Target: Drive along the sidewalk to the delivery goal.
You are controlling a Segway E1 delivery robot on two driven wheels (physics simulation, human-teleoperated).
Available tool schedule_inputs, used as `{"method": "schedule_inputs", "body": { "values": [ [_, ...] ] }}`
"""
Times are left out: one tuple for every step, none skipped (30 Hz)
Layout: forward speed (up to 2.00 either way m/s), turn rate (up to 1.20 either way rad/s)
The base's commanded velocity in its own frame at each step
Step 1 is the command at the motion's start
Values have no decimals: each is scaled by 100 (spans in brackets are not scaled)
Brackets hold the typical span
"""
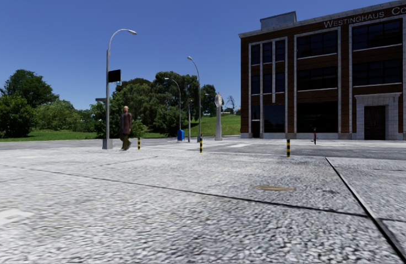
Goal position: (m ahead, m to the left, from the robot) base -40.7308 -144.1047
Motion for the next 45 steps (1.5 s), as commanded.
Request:
{"method": "schedule_inputs", "body": {
  "values": [
    [200,-6],
    [200,-13],
    [200,-13],
    [200,-29],
    [194,-36],
    [191,-39],
    [189,-50],
    [189,-50],
    [179,-61],
    [172,-65],
    [168,-66],
    [166,-67],
    [166,-67],
    [166,-67],
    [166,-67],
    [166,-69],
    [166,-69],
    [166,-70],
    [166,-70],
    [166,-70],
    [166,-70],
    [166,-70],
    [166,-70],
    [166,-70],
    [166,-70],
    [166,-70],
    [166,-70],
    [167,-70],
    [167,-70],
    [169,-70],
    [169,-70],
    [175,-70],
    [180,-70],
    [185,-70],
    [186,-71],
    [186,-71],
    [187,-71],
    [187,-72],
    [187,-75],
    [187,-78],
    [187,-78],
    [187,-79],
    [187,-79],
    [187,-79],
    [187,-79]
  ]
}}
